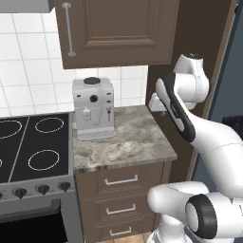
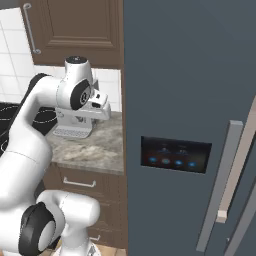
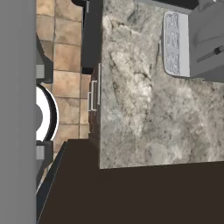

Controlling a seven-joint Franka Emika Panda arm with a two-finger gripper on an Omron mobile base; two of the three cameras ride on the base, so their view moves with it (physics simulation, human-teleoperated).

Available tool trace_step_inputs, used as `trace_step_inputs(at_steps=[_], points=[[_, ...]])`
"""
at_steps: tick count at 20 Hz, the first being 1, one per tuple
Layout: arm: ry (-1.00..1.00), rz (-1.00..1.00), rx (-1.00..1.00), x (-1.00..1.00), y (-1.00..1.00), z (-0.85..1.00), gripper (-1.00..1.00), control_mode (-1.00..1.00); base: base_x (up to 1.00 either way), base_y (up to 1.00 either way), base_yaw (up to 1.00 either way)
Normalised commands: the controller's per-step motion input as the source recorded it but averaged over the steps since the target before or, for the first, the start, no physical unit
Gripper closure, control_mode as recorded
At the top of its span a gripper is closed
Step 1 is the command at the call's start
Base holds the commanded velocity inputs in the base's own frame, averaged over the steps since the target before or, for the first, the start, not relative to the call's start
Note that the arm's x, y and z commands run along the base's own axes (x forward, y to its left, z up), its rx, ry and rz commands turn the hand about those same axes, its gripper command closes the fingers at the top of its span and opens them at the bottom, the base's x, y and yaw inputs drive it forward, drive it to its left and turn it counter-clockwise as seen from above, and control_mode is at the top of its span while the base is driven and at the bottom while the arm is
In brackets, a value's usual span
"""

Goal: Take the tongs from the drawer on the left and place them on the dining counter next to the tray containing the kebab skewer.

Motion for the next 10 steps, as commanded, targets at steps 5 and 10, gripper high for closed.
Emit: trace_step_inputs(at_steps=[5,10], points=[[0.00,0.00,-0.01,-0.07,0.02,-0.02,-1.00,-1.00,0.00,0.00,0.00],[0.01,0.00,-0.04,-0.14,0.12,-0.13,-1.00,-1.00,0.00,0.00,0.00]])
